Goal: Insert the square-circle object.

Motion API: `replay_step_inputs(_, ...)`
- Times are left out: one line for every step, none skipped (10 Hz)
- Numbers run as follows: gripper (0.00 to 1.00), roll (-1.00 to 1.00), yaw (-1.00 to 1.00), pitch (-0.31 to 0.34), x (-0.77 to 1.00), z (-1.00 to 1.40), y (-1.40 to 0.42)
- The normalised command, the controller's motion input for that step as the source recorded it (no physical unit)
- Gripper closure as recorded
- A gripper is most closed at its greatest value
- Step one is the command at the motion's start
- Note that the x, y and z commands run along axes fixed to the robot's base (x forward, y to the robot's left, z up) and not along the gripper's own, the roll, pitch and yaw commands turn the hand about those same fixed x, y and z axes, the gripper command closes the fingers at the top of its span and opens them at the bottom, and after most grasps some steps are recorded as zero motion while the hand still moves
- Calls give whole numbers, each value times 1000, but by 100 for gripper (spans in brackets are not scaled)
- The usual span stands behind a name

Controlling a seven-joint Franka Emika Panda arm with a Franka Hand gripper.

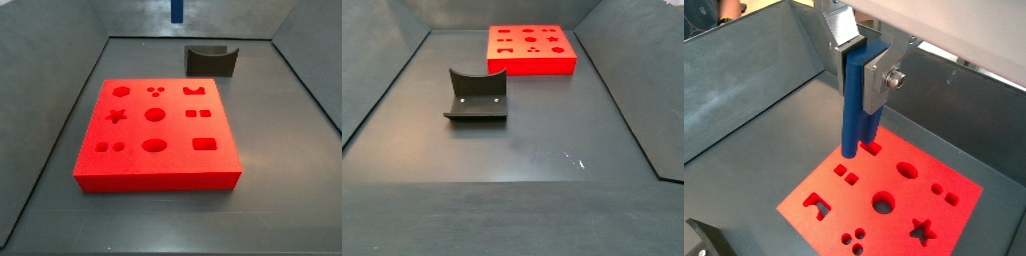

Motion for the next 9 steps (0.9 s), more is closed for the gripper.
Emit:
replay_step_inputs(100, 64, -977, 0, 0, 0, -131)
replay_step_inputs(100, 120, -1000, 16, -54, 0, -14)
replay_step_inputs(100, 121, -1000, 16, -51, 0, -11)
replay_step_inputs(100, 120, -1000, 16, -51, 0, -9)
replay_step_inputs(100, 120, -1000, 13, -54, 0, -6)
replay_step_inputs(100, 120, -1000, 13, -51, 0, -6)
replay_step_inputs(100, 121, -1000, 11, -51, 0, -6)
replay_step_inputs(100, 120, -1000, 9, -49, 0, -6)
replay_step_inputs(100, 56, -1000, 0, -11, -160, 0)
